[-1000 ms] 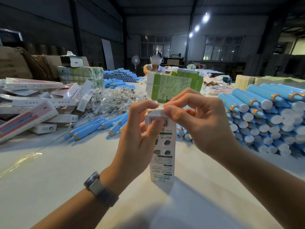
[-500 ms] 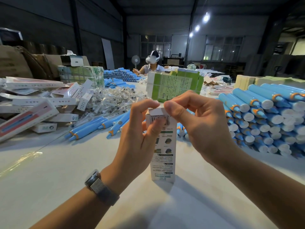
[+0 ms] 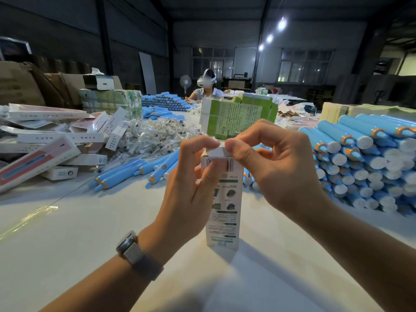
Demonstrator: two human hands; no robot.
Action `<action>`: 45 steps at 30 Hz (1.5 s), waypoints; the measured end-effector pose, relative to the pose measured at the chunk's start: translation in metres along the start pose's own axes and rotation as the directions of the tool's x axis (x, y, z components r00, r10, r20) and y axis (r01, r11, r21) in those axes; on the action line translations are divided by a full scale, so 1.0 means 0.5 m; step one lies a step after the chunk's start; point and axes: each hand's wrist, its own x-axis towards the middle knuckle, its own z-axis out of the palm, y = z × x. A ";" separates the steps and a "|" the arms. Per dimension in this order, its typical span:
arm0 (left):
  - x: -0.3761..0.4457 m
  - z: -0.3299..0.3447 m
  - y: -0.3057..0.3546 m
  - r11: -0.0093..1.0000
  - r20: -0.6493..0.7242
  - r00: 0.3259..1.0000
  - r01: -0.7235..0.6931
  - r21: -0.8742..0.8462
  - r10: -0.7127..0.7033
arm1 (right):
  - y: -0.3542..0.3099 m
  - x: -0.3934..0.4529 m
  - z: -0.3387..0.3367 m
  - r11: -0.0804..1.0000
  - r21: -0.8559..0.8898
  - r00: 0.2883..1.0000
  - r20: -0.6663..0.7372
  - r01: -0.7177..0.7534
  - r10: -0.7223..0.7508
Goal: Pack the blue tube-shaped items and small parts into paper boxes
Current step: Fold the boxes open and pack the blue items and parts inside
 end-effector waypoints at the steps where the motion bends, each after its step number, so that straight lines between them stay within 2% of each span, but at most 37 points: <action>1: -0.001 0.001 0.003 0.999 -0.015 0.999 0.031 -0.027 -0.032 | -0.002 -0.003 0.003 0.998 -0.054 1.000 -0.019 0.021 -0.022; 5: 0.003 0.005 0.016 0.972 -0.063 0.986 0.139 -0.187 -0.153 | -0.008 -0.009 0.007 0.974 -0.208 0.994 -0.034 0.094 -0.103; 10: 0.016 0.007 0.024 0.949 -0.105 0.965 0.213 -0.231 -0.242 | -0.013 -0.008 0.004 0.978 -0.175 0.993 0.022 0.116 -0.114; 17: 0.015 0.009 0.024 0.980 -0.182 0.968 0.150 -0.131 -0.172 | -0.010 -0.008 -0.001 0.986 -0.047 0.981 0.118 0.158 -0.152; 21: 0.003 0.010 0.015 0.996 -0.129 0.989 0.064 -0.062 -0.072 | -0.002 -0.001 -0.004 0.993 0.007 0.984 0.134 0.121 -0.121; 27: -0.002 0.007 0.010 0.999 -0.106 0.994 0.026 -0.039 -0.030 | 0.017 0.012 -0.011 0.993 0.095 0.986 0.149 0.065 -0.079; 34: 0.001 0.006 0.009 0.998 -0.084 0.995 -0.042 0.056 0.047 | 0.009 0.016 -0.031 0.991 0.014 0.961 0.241 0.135 -0.135; 39: 0.003 0.004 0.004 0.992 -0.097 0.995 -0.026 0.124 0.038 | 0.012 0.017 -0.032 0.986 -0.034 0.950 0.276 0.160 -0.145; 45: 0.002 0.005 0.003 0.994 -0.099 0.994 -0.023 0.106 0.034 | 0.021 0.018 -0.042 0.936 -0.153 0.919 0.291 0.318 -0.265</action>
